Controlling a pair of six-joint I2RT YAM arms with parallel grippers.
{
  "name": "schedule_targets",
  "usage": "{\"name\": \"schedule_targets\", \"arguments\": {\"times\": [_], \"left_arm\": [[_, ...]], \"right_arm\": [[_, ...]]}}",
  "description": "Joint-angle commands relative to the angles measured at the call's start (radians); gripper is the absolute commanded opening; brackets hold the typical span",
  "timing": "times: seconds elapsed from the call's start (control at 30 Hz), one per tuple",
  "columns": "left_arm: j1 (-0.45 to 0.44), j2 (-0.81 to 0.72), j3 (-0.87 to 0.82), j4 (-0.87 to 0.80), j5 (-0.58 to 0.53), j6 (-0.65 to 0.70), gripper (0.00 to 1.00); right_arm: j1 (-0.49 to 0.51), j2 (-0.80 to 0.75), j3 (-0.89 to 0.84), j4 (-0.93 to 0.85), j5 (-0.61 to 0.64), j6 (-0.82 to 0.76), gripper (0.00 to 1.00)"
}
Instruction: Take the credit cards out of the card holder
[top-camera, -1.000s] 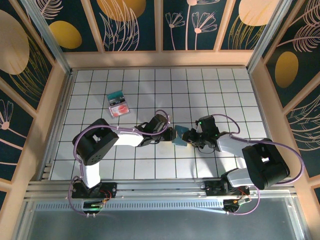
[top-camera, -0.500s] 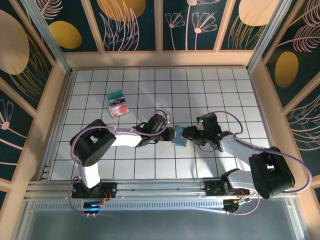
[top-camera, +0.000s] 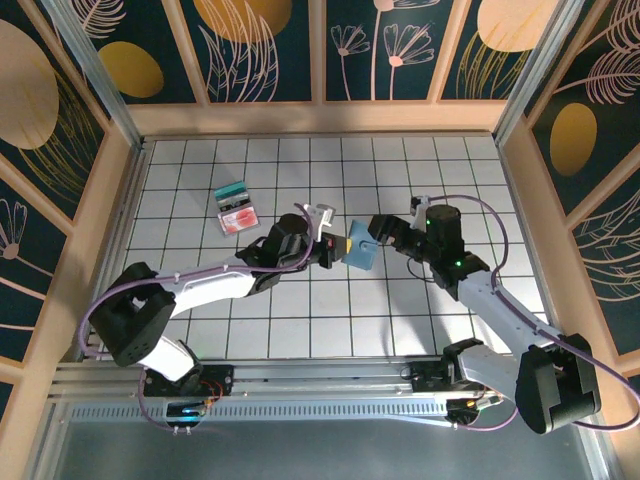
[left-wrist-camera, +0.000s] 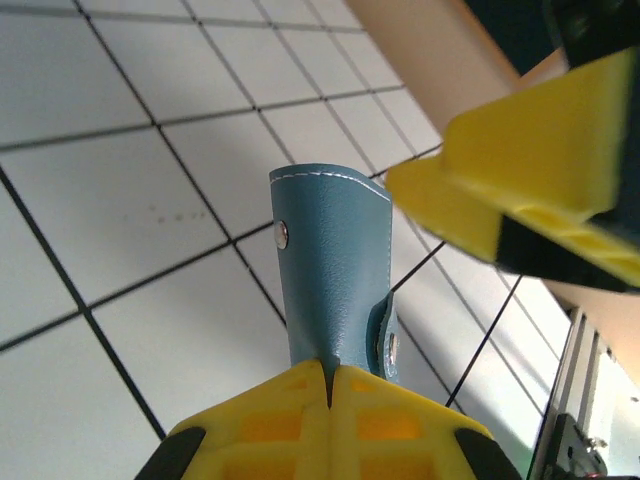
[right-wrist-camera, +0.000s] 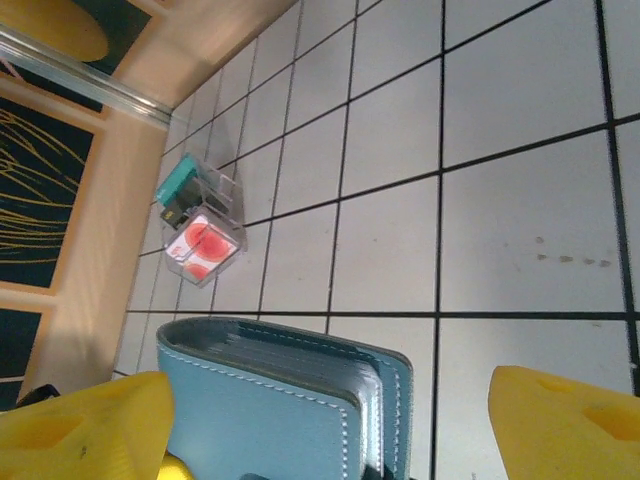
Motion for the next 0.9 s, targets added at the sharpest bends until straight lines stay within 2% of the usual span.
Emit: {"name": "schedule_targets", "arguments": {"times": [0.0, 0.2, 0.5, 0.7, 0.87], "left_arm": [[0.016, -0.04, -0.031, 0.089, 0.028, 0.002, 0.0], [0.027, -0.05, -0.053, 0.162, 0.077, -0.044, 0.0], [0.029, -0.064, -0.054, 0.196, 0.093, -0.063, 0.0], [0.029, -0.055, -0.053, 0.225, 0.106, -0.08, 0.0], [0.029, -0.042, -0.05, 0.254, 0.12, -0.1, 0.0]], "right_arm": [[-0.004, -0.012, -0.01, 0.125, -0.077, -0.013, 0.85], [-0.002, -0.023, -0.033, 0.215, -0.147, -0.004, 0.86], [-0.003, -0.021, -0.023, 0.113, -0.045, -0.052, 0.87], [0.004, -0.006, -0.059, 0.237, -0.146, -0.005, 0.86], [0.019, 0.019, -0.054, 0.315, -0.219, 0.015, 0.78]]}}
